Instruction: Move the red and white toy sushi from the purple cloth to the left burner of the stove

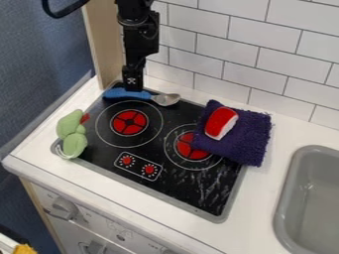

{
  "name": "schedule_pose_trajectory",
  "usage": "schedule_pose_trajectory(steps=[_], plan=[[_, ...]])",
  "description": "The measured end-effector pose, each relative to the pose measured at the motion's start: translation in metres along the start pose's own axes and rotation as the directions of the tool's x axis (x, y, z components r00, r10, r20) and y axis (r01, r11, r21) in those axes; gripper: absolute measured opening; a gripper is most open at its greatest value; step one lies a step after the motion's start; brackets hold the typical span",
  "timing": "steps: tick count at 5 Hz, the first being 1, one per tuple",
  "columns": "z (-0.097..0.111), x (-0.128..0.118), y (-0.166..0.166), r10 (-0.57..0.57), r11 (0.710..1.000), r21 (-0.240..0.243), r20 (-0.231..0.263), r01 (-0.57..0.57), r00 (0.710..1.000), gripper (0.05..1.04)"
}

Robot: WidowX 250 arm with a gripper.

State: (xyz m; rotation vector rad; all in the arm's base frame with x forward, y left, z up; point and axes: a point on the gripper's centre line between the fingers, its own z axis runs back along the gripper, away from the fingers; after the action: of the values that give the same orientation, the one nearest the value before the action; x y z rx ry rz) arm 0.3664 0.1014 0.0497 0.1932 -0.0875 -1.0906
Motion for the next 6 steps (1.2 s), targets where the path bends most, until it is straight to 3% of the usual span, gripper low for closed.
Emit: schedule_pose_trajectory(steps=[1,3,4,5,6], plan=[[-0.012,0.001,-0.006,0.005,0.999,-0.036,-0.008,-0.005,1.000,1.001],[-0.004,0.060,-0.032,0.097,0.992,-0.077,-0.025,-0.099,0.995,1.001],[-0.003,0.085,-0.042,0.242,0.967,-0.084,0.005,-0.240,0.970,1.001],[0.010,0.120,-0.052,0.357,0.932,-0.071,-0.007,-0.356,0.934,1.001],[0.016,0.135,-0.066,0.488,0.868,-0.077,-0.047,-0.490,0.872,1.001]])
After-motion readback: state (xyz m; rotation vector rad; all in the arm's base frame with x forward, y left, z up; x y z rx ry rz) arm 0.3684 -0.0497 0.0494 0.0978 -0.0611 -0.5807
